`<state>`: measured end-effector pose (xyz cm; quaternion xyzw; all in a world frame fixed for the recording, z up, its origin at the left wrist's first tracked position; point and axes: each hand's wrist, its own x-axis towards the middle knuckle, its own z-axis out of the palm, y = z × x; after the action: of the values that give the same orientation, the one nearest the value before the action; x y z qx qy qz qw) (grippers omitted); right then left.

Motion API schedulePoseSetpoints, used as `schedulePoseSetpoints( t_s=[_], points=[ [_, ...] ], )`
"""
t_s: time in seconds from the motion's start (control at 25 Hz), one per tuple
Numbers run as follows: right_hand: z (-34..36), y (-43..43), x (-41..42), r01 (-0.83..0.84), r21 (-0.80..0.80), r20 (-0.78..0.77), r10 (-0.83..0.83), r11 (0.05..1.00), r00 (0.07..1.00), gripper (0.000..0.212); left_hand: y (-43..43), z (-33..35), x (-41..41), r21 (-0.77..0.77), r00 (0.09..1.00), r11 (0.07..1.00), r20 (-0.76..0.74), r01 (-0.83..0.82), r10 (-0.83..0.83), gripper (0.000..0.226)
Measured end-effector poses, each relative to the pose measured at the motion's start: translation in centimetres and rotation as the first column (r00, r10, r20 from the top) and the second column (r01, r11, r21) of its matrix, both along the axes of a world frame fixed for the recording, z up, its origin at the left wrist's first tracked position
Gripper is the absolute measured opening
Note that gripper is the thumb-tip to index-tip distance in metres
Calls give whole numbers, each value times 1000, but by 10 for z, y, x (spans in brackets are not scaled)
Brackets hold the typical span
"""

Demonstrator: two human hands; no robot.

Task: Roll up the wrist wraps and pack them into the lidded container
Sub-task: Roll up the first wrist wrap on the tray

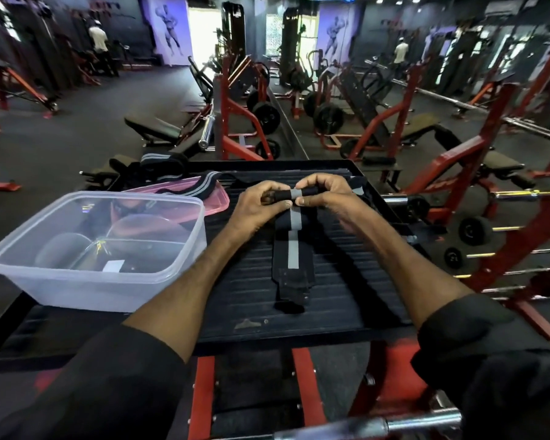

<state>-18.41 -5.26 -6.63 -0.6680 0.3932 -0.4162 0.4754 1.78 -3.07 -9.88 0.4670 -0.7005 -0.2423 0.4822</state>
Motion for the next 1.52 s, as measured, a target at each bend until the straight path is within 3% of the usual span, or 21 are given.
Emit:
schedulePoseSetpoints(
  t_s=[0.12,0.2,0.28,0.4,0.44,0.56,0.72,0.84,1.12,1.28,1.36,1.44,1.52],
  points=[
    [16,-2,-4,-85,285,165,39,955,986,16,1,6,-3,-62,1000,998,-7,-28,27,29],
    [21,-4,0,-70,331,195,4,941,981,12,-1,8,-4,-79,999,996,-14,-47,46,29],
    [18,-5,1,-27,287,51,13,957,999,12,-1,11,-3,-108,997,992,1,-73,73,30],
    [6,-8,-2,-93,266,-122,130,959,984,46,1,12,-1,-144,996,986,15,-80,83,32],
    [2,-9,-3,-113,273,-118,150,955,982,52,1,11,0,-136,997,988,19,-74,78,33],
    [0,-8,-2,-103,181,-88,120,978,989,29,-1,10,-1,-47,999,998,16,-43,44,34],
    [-4,-2,4,-11,-30,-39,10,999,999,27,3,9,-9,282,954,951,-296,127,-40,34],
    [-10,0,8,30,-90,1,-30,995,1000,26,-1,10,-13,364,927,914,-373,179,-33,37],
    [-4,-2,-2,-59,-79,17,60,995,998,29,2,15,-5,331,967,937,-253,116,-31,34],
    [0,-3,-1,-88,-68,-18,87,994,996,30,-3,14,2,236,973,967,-229,93,-38,26],
    [8,-4,-2,-129,35,11,129,991,992,33,-5,14,4,180,975,981,-220,69,-28,28],
    [19,-4,-2,-181,202,133,156,963,979,34,-6,14,5,142,979,988,-202,59,-30,31],
    [23,-8,0,-150,287,229,84,946,970,31,-8,13,5,112,985,993,-172,46,-27,33]
  ],
)
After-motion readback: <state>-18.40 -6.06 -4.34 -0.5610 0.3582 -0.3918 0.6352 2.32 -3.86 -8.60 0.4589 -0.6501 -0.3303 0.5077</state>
